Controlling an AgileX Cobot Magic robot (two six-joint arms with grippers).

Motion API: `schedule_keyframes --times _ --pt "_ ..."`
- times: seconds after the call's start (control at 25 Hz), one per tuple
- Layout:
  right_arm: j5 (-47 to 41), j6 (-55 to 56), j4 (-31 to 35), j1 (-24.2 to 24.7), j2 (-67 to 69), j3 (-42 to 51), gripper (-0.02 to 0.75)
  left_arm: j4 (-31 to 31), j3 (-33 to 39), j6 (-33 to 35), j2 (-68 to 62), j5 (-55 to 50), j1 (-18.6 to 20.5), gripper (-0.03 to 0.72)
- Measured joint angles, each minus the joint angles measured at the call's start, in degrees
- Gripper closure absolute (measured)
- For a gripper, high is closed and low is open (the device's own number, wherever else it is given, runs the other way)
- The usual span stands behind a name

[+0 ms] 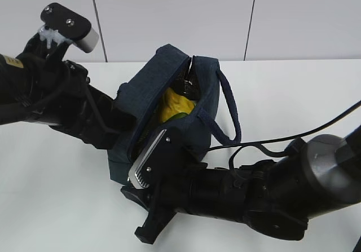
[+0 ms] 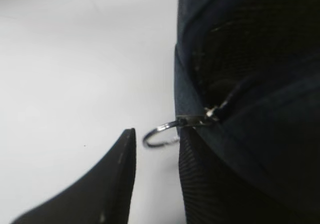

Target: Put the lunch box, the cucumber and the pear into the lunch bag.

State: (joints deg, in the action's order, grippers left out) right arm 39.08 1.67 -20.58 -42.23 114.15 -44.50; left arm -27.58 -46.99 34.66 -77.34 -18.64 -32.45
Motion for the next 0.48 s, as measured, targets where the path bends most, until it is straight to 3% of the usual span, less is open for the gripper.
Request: schedule_keyframes --times 0.16,0.28,0.48 --pt "0.28 1.84 -2.24 0.00 0.00 0.00 0.457 0.00 0.00 0.00 0.00 0.00 0.00 0.323" --pt "0.28 3.14 -2.24 0.00 0.00 0.00 0.374 -0.06 0.00 0.00 0.00 0.00 0.00 0.323" --pt "0.17 3.89 2.41 0.00 0.00 0.00 0.332 -0.47 0.00 0.00 0.00 0.00 0.00 0.323"
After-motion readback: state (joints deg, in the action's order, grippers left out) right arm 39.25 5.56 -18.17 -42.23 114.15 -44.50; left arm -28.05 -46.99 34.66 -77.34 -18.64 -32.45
